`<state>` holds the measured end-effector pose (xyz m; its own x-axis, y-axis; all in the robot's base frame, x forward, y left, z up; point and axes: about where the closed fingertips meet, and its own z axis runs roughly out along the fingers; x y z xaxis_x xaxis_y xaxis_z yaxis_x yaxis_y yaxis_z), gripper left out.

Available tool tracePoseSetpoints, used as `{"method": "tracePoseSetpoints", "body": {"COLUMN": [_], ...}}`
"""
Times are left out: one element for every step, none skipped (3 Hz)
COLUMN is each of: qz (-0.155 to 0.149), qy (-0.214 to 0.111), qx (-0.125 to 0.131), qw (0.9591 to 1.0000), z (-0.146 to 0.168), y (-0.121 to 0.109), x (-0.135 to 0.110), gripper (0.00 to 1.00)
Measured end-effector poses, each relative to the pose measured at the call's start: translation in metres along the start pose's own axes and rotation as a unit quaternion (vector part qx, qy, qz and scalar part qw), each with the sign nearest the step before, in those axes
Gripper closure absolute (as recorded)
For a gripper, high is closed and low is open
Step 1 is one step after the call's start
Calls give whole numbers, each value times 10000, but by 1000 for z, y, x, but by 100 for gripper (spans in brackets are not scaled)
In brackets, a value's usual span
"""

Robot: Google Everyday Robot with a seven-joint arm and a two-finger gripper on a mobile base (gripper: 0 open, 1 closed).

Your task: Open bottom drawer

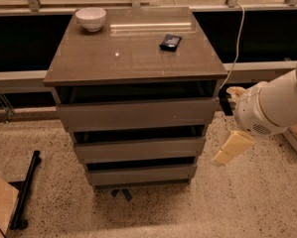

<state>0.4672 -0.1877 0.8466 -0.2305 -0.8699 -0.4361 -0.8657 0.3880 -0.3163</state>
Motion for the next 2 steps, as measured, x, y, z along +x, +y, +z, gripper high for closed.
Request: {"method": "tracePoseSetpoints", "body": {"qz": [-1,77], "qy": [1,67], "qx": [1,85], "qw": [10000,9999], "z": [0,17], "y": [0,6], "x": [0,5], "gripper": [0,0]}}
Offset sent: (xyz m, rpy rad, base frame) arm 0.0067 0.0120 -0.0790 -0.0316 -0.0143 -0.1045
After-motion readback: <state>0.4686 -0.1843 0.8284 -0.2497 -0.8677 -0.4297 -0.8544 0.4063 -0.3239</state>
